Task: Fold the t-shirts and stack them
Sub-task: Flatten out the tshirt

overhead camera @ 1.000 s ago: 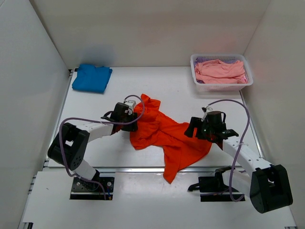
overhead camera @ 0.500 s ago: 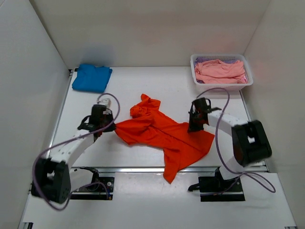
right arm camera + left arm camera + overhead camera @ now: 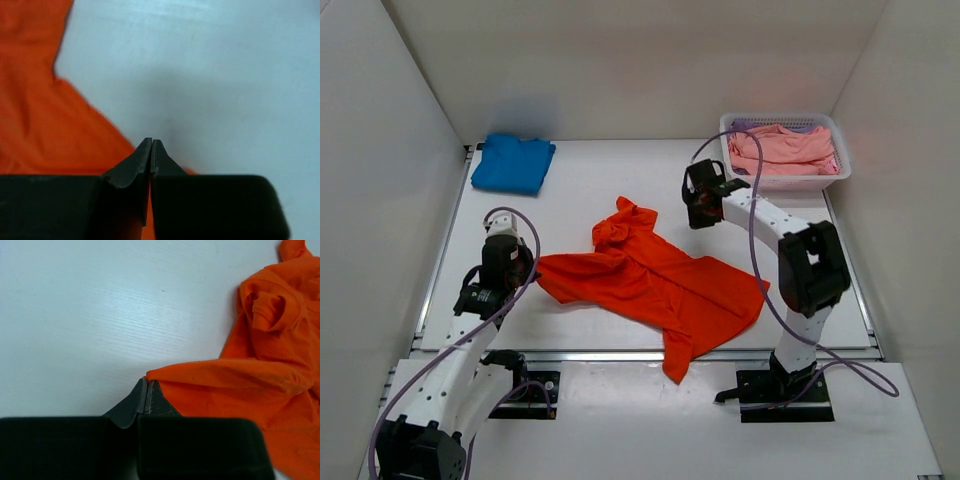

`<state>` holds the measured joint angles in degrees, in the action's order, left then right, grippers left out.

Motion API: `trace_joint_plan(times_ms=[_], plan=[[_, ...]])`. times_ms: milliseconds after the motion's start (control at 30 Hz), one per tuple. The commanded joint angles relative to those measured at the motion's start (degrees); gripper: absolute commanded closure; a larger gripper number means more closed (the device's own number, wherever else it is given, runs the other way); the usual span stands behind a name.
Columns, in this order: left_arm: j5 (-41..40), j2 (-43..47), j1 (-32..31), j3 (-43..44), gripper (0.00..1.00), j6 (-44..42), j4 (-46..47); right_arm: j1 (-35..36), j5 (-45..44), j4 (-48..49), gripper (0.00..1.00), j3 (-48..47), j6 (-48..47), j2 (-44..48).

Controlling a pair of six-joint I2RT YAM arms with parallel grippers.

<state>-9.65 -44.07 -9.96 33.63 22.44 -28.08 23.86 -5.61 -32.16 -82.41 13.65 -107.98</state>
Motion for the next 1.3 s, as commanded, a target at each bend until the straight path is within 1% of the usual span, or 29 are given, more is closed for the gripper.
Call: trace_joint_plan(times_ms=[0, 33, 67, 167, 267, 300, 367, 433, 500, 533, 567, 600, 667, 700, 767, 800, 833, 900, 933, 967, 1000, 1033, 1067, 1100, 1133, 1167, 1233, 1267], plan=[[-1.8, 3.3, 0.5, -0.7, 1.00, 0.4, -1.9, 0.5, -1.2, -1.2, 1.00, 11.2, 2.0, 10.8], [-2.0, 3.3, 0.2, -0.6, 1.00, 0.2, -1.8, 0.7, 0.2, 0.9, 1.00, 16.8, 2.3, 11.9], [-1.3, 3.6, -0.1, -0.9, 1.00, 0.0, -1.7, 1.4, 0.9, 1.6, 0.99, 19.9, 3.1, 15.7], [0.3, 4.0, -0.8, -2.3, 1.00, 0.2, -1.4, 3.3, 3.2, 5.5, 1.00, 35.1, 6.9, 25.2], [1.2, 4.6, -0.4, -2.3, 1.00, 1.0, -1.0, 4.1, 4.9, 7.6, 1.00, 43.1, 10.4, 30.0], [1.3, 4.8, -0.4, -2.4, 1.00, 1.0, -0.5, 4.0, 8.5, 10.1, 1.00, 48.3, 11.7, 31.4], [1.2, 5.1, -0.2, -2.6, 1.00, 0.5, -0.3, 3.0, 9.6, 11.8, 1.00, 50.8, 12.8, 32.1], [0.8, 5.2, -0.6, -2.6, 1.00, 0.8, -0.2, 2.4, 10.6, 13.2, 1.00, 52.4, 13.2, 29.6], [0.8, 5.2, -0.7, -2.6, 1.00, 0.7, -0.3, 1.9, 9.2, 14.2, 1.00, 49.4, 11.6, 25.5], [0.9, 5.3, -0.8, -2.7, 1.00, 0.9, -0.1, 1.7, 8.6, 14.5, 1.00, 48.4, 10.7, 21.7], [0.8, 5.6, -0.8, -2.8, 1.00, 0.7, -0.1, 1.7, 8.3, 14.4, 0.99, 45.1, 10.4, 19.9], [0.8, 5.5, -0.9, -2.6, 1.00, 0.6, 0.1, 1.6, 7.8, 14.5, 1.00, 43.1, 9.1, 15.6], [0.6, 5.3, -0.5, -2.4, 1.00, 0.7, -0.3, 1.7, 7.1, 13.0, 1.00, 34.1, 7.5, 7.2], [0.8, 5.5, -1.0, -2.3, 1.00, 0.6, -0.1, 1.7, 6.9, 12.5, 1.00, 31.4, 6.7, 5.0], [0.2, 5.3, -1.1, -2.2, 1.00, 0.6, -0.5, 1.8, 5.8, 8.4, 1.00, 18.9, 4.9, -3.9], [0.2, 5.7, -1.4, -2.2, 1.00, 0.7, -0.4, 1.8, 5.8, 6.7, 0.99, 15.0, 3.9, -6.4], [-0.2, 5.1, -1.1, -2.4, 1.00, 0.6, -0.6, 0.9, 2.6, 3.5, 1.00, 7.2, 3.0, -10.9], [-0.7, 5.5, -1.3, -2.2, 1.00, 0.7, -0.8, 0.7, -0.4, -4.0, 1.00, -10.0, 0.9, -19.5], [-0.5, 5.2, -1.1, -2.2, 1.00, 0.6, -0.8, 0.3, -1.2, -7.1, 1.00, -18.1, -0.3, -21.3], [-0.5, 5.2, -1.6, -2.2, 1.00, 0.9, -0.7, 0.0, -2.6, -9.3, 1.00, -22.6, -0.8, -25.0], [-0.5, 5.0, -1.5, -2.4, 1.00, 0.7, -0.7, -0.4, -2.5, -14.4, 1.00, -31.7, -1.2, -26.8], [-0.2, 4.8, -1.3, -2.1, 1.00, 0.8, -0.5, -0.1, -3.4, -16.8, 1.00, -35.9, -1.9, -30.1], [-0.2, 4.8, -1.3, -2.1, 1.00, 0.9, -0.5, 0.0, -4.8, -21.2, 1.00, -43.4, -2.2, -32.6], [0.0, 4.9, -1.1, -2.0, 1.00, 0.7, -0.5, 0.8, -7.0, -25.3, 1.00, -48.8, -2.7, -34.2], [-0.3, 4.9, -1.3, -2.1, 1.00, 0.7, -0.8, 1.4, -9.1, -28.3, 0.96, -51.7, -2.9, -34.1], [-0.3, 5.0, -1.3, -2.2, 1.00, 0.8, -0.4, 2.2, -9.7, -29.0, 0.96, -52.6, -2.7, -33.6], [-0.1, 5.1, -1.4, -2.2, 1.00, 0.7, -0.5, 3.1, -11.5, -30.2, 0.89, -51.2, -2.3, -31.0], [0.1, 5.7, -1.3, -2.3, 1.00, 0.8, -0.6, 3.9, -12.8, -30.1, 0.84, -47.8, -2.6, -27.9]])
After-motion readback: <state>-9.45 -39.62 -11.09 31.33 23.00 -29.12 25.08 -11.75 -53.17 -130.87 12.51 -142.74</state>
